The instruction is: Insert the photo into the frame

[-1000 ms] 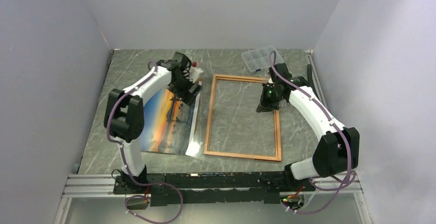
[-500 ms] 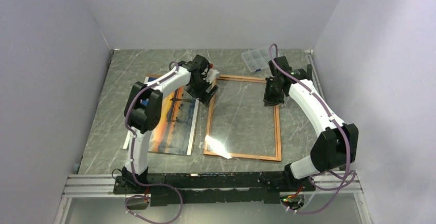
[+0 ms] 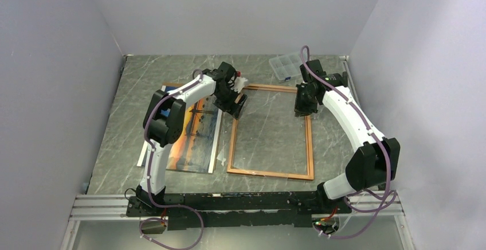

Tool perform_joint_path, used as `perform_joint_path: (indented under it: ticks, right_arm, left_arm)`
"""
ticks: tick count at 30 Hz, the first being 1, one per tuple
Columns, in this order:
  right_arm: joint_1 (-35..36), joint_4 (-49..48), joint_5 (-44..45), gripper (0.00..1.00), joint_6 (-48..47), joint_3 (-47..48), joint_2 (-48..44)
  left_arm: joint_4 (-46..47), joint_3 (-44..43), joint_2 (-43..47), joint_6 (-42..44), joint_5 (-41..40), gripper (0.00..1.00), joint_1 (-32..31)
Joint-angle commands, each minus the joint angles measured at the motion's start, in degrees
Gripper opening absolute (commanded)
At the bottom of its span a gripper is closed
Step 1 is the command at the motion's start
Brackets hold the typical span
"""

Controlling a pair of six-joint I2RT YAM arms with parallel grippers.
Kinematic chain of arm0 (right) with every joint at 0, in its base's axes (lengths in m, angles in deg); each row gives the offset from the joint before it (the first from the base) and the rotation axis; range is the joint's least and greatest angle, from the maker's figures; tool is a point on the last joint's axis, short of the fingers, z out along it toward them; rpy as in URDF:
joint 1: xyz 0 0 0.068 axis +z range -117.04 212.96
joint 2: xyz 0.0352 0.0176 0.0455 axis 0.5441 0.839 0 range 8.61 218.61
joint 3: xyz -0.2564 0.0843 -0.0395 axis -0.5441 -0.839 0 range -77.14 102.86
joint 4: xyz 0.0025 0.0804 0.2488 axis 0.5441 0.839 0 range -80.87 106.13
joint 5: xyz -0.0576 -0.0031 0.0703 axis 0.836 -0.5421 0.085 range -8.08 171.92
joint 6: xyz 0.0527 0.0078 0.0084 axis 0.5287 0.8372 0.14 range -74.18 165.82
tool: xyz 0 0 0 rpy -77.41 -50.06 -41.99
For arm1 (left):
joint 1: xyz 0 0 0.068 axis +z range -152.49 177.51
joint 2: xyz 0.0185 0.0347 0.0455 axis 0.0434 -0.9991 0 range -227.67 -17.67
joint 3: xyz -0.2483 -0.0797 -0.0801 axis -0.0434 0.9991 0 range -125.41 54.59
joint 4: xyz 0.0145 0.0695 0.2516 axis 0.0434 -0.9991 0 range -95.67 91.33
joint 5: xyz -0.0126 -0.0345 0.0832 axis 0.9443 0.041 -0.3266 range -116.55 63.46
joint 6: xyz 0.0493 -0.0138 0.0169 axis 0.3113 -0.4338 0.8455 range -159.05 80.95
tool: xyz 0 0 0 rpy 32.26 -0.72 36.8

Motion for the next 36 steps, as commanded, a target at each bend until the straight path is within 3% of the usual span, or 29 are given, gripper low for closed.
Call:
perform_joint_path:
  ticks: [1, 8, 19, 24, 29, 36]
  right_arm:
    - [-0.2, -0.2, 0.1, 0.00, -0.9, 0.2, -0.3]
    - [-0.2, -2.7, -3.0, 0.00, -0.5, -1.3, -0.2]
    - [1.1, -7.1, -6.7, 0.00, 2.5, -5.0, -1.3]
    - [2.0, -10.5, -9.0, 0.00, 4.5, -6.8, -2.0]
    - [2.7, -12.5, -9.6, 0.00, 5.0, -7.7, -1.7]
    - [2.7, -12.4, -9.3, 0.00, 3.3, -5.6, -3.4]
  left_arm:
    - [1.4, -0.2, -0.5, -0.7, 2.1, 0.78, -1.2]
    - [4.7, 3.1, -1.6, 2.2, -6.4, 0.54, -1.9]
    - [10.3, 7.1, -0.4, 8.0, -16.0, 0.37, -1.6]
    - [12.3, 8.1, -0.3, 10.9, -18.2, 0.34, -1.1]
    - [10.8, 5.0, -0.5, 10.9, -18.2, 0.37, -0.4]
    - [1.0, -2.4, 3.6, 5.8, -8.5, 0.68, 2.4]
